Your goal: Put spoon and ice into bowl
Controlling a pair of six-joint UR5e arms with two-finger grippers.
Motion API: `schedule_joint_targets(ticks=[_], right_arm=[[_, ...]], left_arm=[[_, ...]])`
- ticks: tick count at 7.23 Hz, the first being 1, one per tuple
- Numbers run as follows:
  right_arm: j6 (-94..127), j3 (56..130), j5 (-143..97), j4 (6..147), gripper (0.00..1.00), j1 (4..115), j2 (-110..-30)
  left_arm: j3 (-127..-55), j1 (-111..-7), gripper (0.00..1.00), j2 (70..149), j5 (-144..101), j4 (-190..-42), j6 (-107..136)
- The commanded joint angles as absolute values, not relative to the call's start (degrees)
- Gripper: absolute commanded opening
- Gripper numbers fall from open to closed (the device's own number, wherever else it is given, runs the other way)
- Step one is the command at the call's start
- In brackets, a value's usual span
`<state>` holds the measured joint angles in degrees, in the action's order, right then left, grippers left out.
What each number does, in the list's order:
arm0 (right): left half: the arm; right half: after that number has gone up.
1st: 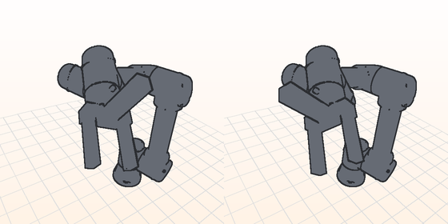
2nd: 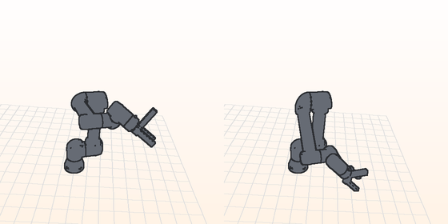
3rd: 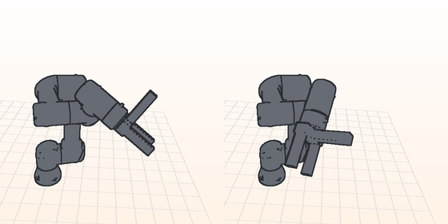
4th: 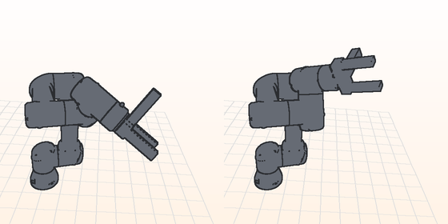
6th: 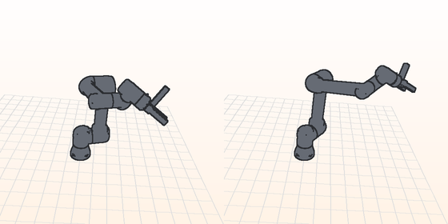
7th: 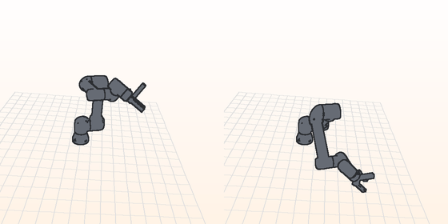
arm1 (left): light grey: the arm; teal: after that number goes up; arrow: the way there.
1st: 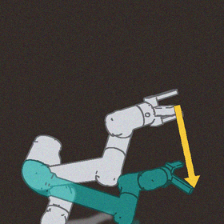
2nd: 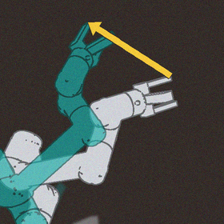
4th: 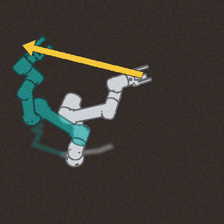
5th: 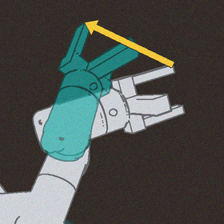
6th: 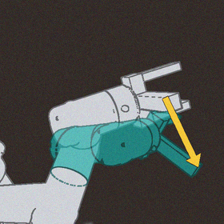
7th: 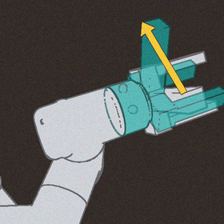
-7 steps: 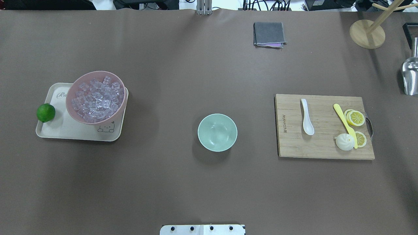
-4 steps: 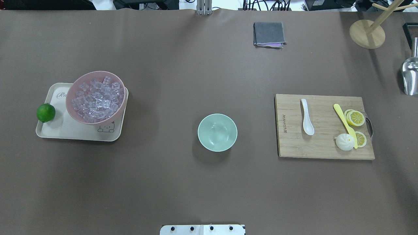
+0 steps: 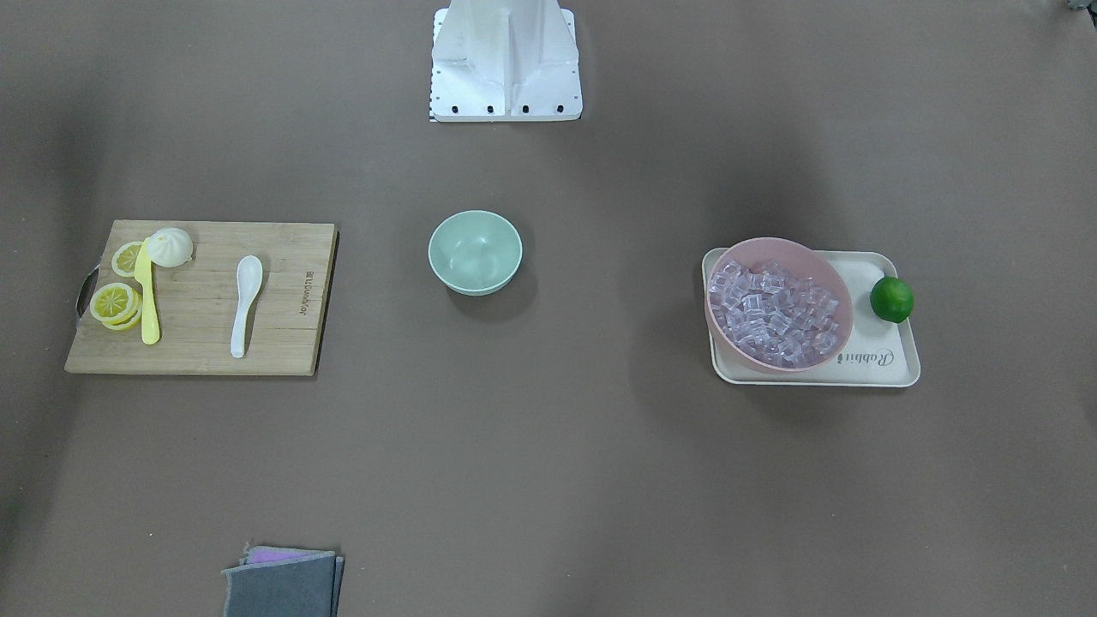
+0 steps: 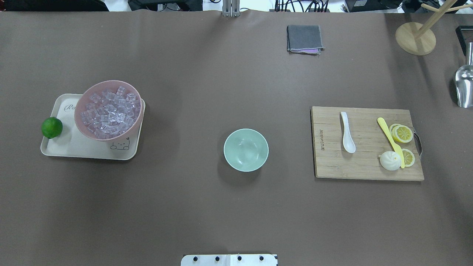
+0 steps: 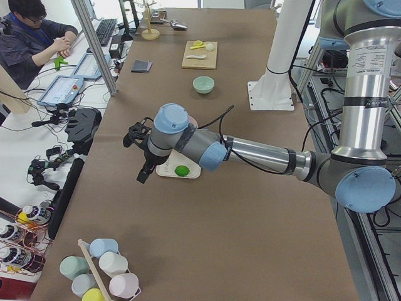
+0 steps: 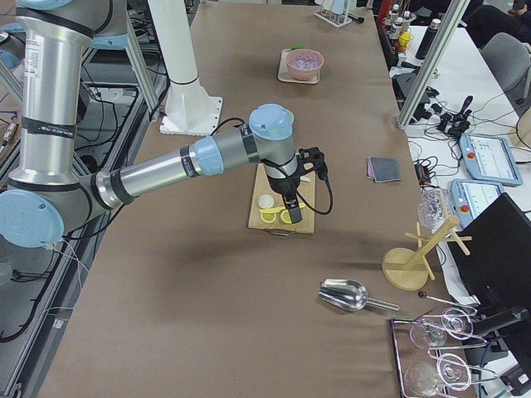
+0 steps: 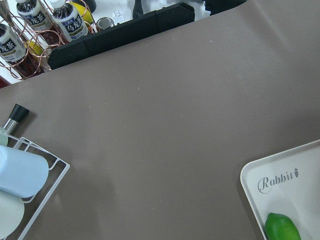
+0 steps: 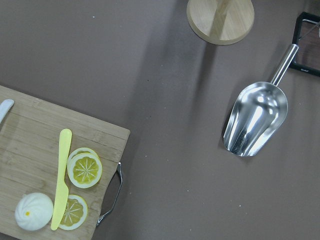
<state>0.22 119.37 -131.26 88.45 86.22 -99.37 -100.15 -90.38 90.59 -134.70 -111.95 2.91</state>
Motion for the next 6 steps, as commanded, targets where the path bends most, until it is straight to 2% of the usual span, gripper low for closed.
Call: schedule_joint_targets(ticks=[1,2,6], right_arm=[[0.4,117.5,-131.4,82.1,1.0,86.2,-100.7],[0.7,117.3,-131.5,81.9,1.0,86.2,-100.7],[13.1,117.4,-131.9,79.9,1.0,84.0,-99.9]], left_arm=[[-100.2,-90.4,0.98,90.4,-135.3,-114.0,3.3],[-99.7,-90.2,0.98,90.3,-135.4,-118.7,5.3],[-100.5,-74.6,0.99,91.1,-134.5,-131.1,35.1]])
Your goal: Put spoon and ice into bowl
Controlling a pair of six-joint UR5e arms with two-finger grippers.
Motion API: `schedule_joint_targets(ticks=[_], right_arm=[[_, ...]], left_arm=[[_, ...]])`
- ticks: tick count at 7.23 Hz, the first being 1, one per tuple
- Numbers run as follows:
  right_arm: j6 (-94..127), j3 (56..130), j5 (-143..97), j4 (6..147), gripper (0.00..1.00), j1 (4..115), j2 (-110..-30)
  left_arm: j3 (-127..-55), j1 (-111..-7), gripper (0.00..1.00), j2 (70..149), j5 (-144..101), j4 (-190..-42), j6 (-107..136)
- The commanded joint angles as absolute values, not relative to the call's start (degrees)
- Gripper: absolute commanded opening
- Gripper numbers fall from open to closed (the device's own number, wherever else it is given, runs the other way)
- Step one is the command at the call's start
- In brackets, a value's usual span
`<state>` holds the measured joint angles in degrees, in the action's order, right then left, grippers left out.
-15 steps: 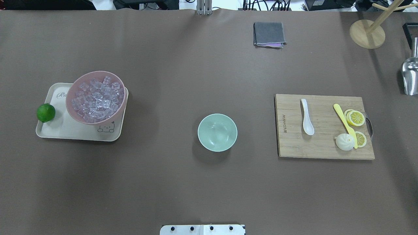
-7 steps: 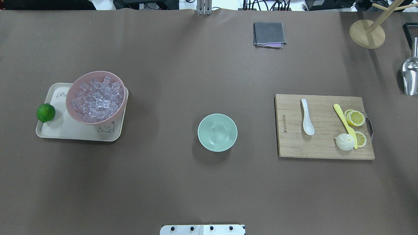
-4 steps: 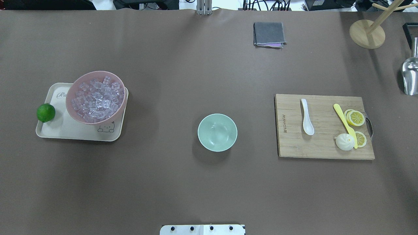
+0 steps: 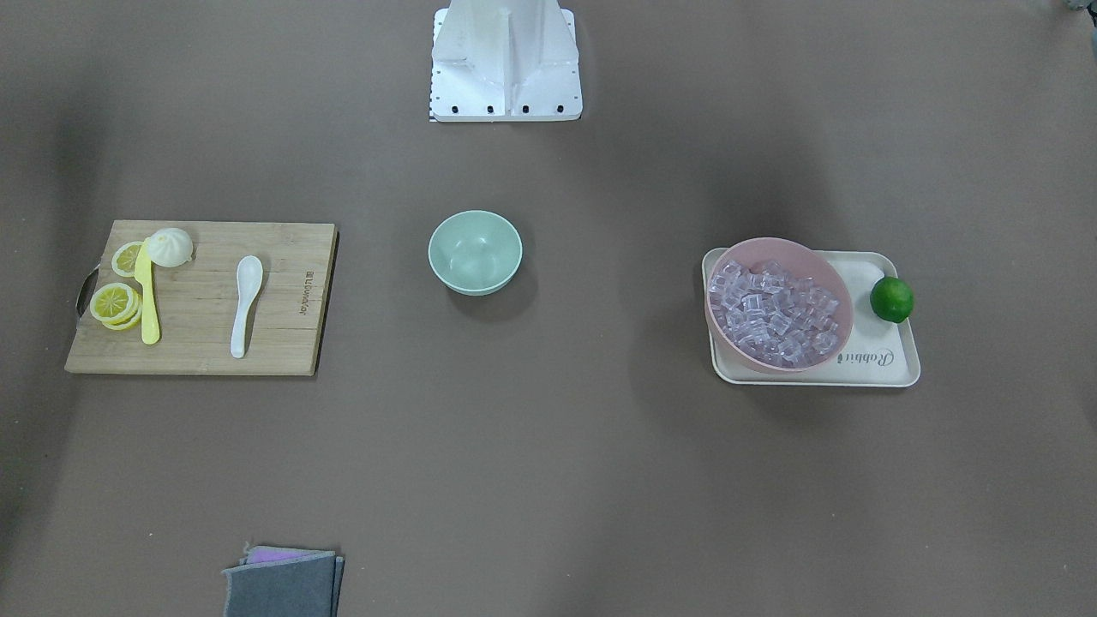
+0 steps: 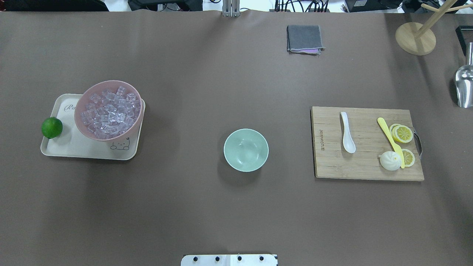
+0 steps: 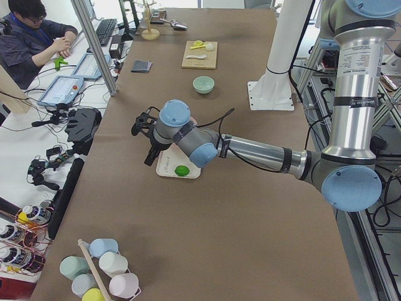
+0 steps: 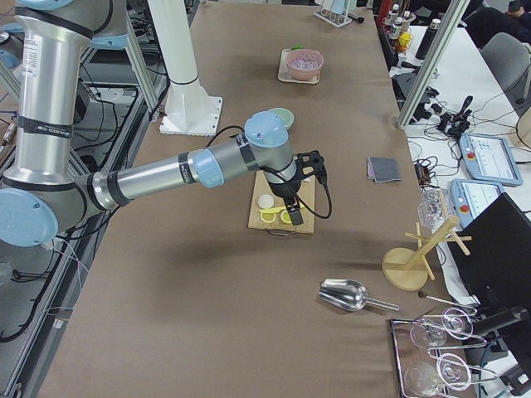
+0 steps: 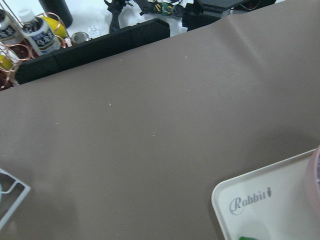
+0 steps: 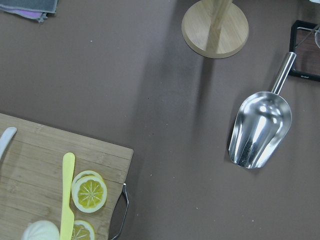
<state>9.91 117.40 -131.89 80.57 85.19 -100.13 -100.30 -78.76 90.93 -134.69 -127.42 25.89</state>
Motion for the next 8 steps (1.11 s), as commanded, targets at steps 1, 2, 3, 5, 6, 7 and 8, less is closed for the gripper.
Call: schedule_joint_targets(ticks=[1,2,3,5,6,7,8], right_arm=[[18.1,117.5,-131.8,78.2,1.0,82.3,-99.8],[24.5,117.4,-131.6,74.8,0.99,79.3,-99.8],[29.6,117.4,-130.8,71.9,0.98,76.5,-99.8],[34.8,117.4,-127.8,68.9,0.98,72.2,-99.8],[34.9,117.4,-127.8,68.6,0.99,71.9,-99.8],[34.9,117.4,-127.8,68.3,0.99,71.8,-99.8],[34.9,117.4,-127.8,68.3,0.99,71.8,-99.8]], left_arm=[[-100.6,-71.3,0.99,93.4,-133.3,-131.1,40.8],[-101.2,-65.7,0.99,95.4,-128.5,-131.1,47.0],[-101.8,-59.2,0.99,97.6,-121.3,-131.0,52.2],[-101.3,-51.4,0.99,99.7,-112.5,-129.1,54.7],[-100.7,-48.7,0.97,101.2,-109.3,-127.3,54.2],[-99.5,-46.6,0.97,103.6,-105.3,-126.4,54.2],[-99.0,-44.7,0.93,104.0,-102.8,-126.3,54.2]])
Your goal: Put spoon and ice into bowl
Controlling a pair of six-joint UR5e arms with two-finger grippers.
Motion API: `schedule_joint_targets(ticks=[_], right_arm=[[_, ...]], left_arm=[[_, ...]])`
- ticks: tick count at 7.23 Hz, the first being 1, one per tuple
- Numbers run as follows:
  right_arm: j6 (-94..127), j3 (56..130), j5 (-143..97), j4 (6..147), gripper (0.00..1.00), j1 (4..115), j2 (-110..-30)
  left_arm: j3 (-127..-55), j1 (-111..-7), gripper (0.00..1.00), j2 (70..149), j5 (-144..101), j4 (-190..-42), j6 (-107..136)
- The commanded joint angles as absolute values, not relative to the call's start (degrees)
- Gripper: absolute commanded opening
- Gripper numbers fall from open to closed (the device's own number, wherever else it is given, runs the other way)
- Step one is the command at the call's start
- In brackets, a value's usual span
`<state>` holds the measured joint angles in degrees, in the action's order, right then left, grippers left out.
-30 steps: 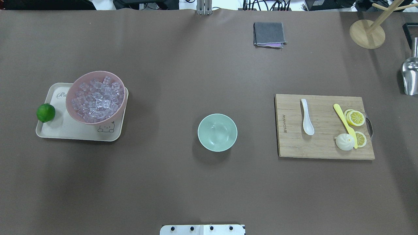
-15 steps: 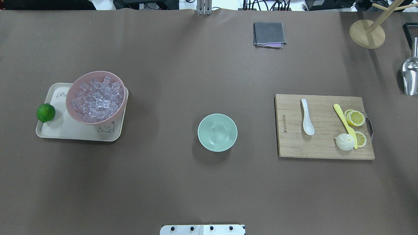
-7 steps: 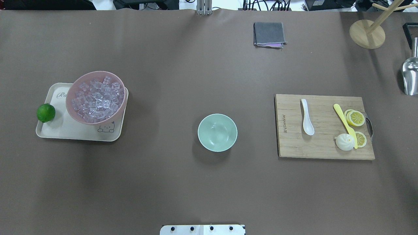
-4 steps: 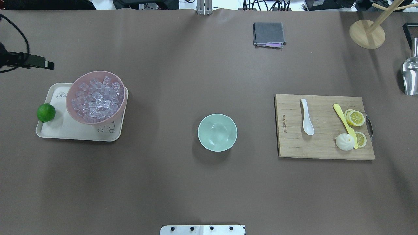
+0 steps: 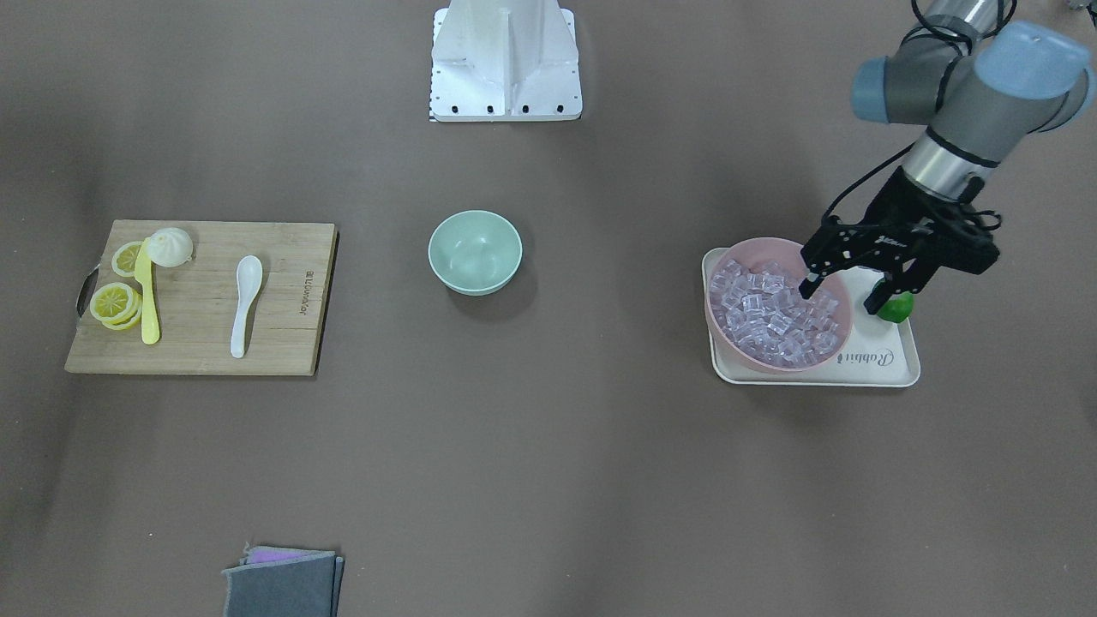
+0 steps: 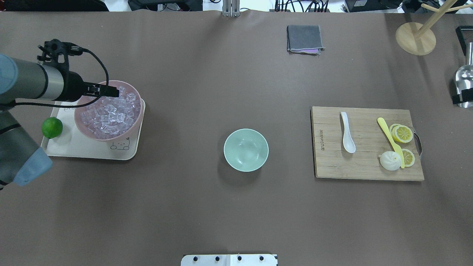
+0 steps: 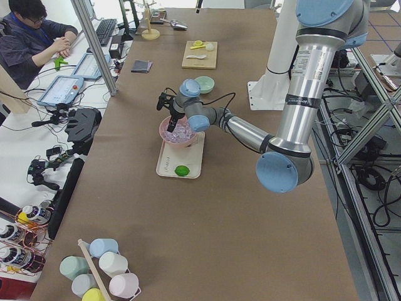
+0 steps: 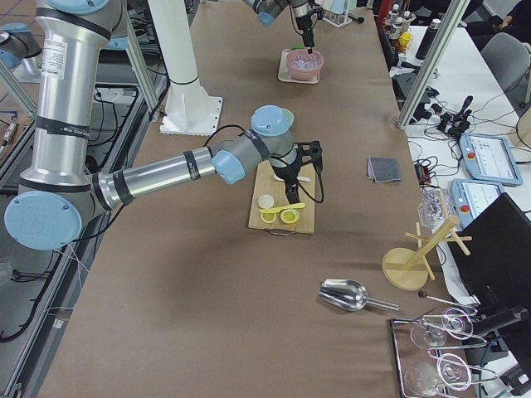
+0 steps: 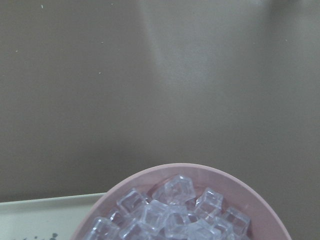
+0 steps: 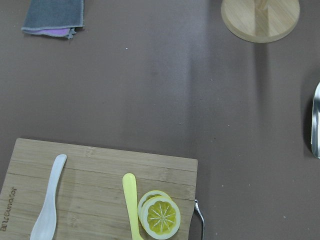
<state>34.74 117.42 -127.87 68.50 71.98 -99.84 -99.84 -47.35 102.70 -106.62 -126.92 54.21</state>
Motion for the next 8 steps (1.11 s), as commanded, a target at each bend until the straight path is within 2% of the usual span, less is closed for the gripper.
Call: schedule_joint_targets(ticks=[1,8], right_arm=[[34.9,117.4,-127.8,68.3,0.99,71.7,-99.8],[34.9,117.4,-127.8,68.3,0.99,71.7,-99.8]], left_arm=[[-99.0,-44.4,0.89,103.9,-102.6,-126.3,54.2],[-96.8,-42.4,0.7,104.1,-99.4,-126.3,53.6]])
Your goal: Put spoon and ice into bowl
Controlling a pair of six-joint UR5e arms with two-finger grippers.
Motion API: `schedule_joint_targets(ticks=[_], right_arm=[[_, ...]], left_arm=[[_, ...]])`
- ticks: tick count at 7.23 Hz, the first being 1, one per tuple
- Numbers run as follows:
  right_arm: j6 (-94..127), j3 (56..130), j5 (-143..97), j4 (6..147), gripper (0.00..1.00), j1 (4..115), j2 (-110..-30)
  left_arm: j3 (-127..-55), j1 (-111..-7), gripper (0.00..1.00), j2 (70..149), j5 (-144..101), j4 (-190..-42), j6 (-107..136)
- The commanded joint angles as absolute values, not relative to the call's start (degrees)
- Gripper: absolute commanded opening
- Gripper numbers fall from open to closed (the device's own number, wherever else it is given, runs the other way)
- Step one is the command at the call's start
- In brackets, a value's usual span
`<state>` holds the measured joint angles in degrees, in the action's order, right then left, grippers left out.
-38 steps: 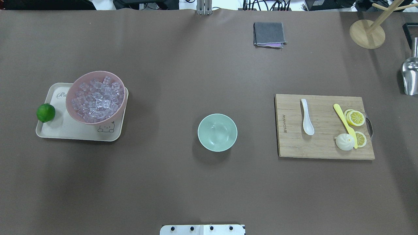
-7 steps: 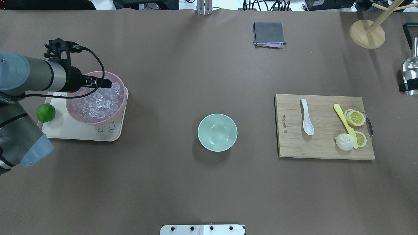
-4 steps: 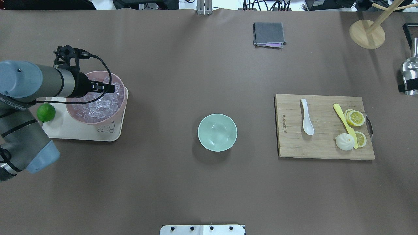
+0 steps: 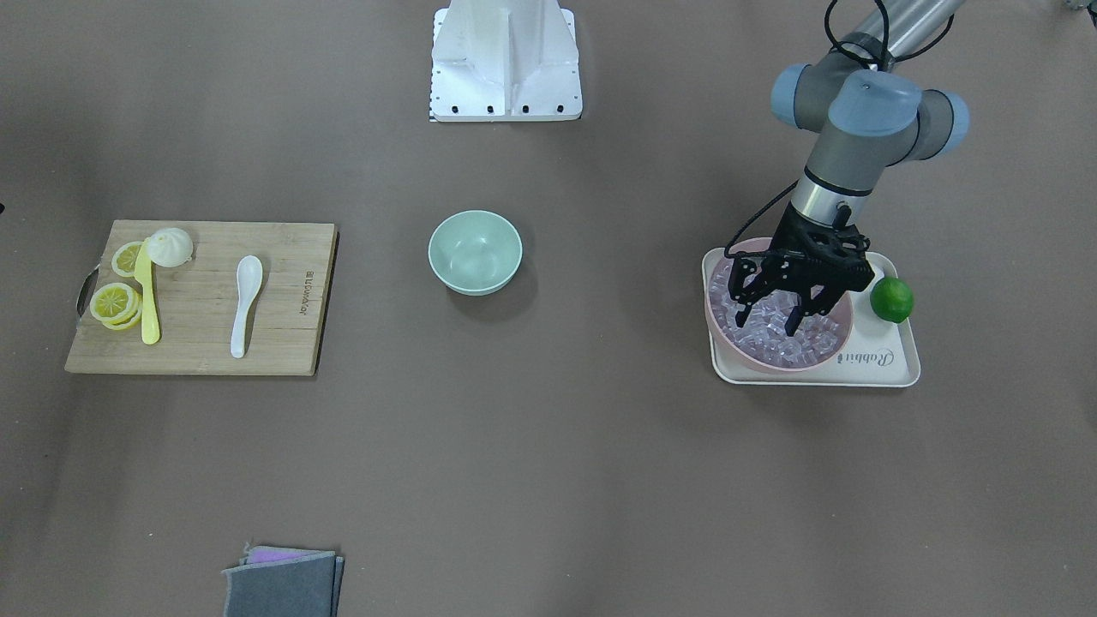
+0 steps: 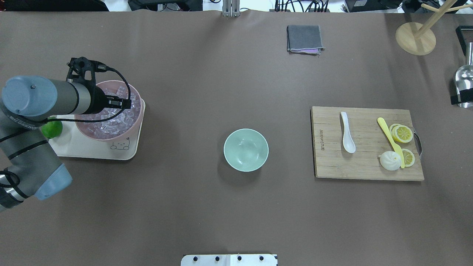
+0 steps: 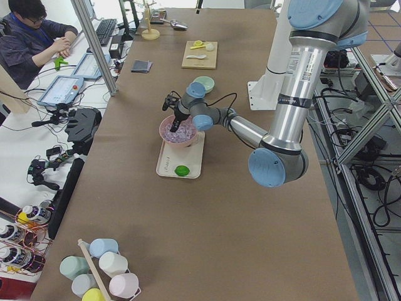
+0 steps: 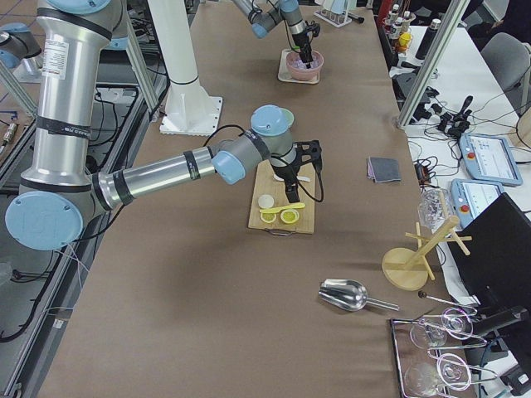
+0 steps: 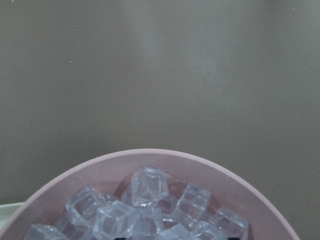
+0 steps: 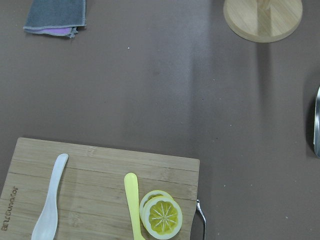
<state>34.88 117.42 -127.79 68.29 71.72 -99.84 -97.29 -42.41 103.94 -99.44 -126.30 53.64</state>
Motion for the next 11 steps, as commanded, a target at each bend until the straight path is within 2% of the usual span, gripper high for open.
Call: schedule_joint_targets(ticks=[1,2,3,5,6,8,11], right_arm=[[34.9,117.4,-127.7,68.3,0.99,71.7,-99.8],[34.8,117.3,-127.7,68.3,0.99,71.7,-99.8],[34.9,117.3,-127.7,68.3,0.99,71.7,-99.8],[34.8,117.3,-127.7,68.3,0.99,71.7,-99.8],[34.8,117.3,-127.7,68.3,0.99,71.7,-99.8],[34.8,117.4,-127.8,68.3,0.99,71.7,-99.8],[34.9,117.4,-127.8,68.3,0.99,71.7,-99.8]], left_arm=[[-96.6,-42.0,0.69,104.1,-99.4,-126.3,53.6],[-96.5,-41.9,0.63,104.5,-99.4,-126.3,53.6],[-96.3,-41.9,0.51,105.1,-99.4,-126.3,53.6],[-96.4,-41.9,0.11,105.1,-99.5,-126.5,53.6],[-96.6,-41.9,0.0,104.9,-99.4,-126.6,53.6],[-97.3,-42.2,0.0,104.2,-99.4,-126.9,53.6],[-102.6,-42.4,0.0,104.4,-99.7,-127.0,54.7]])
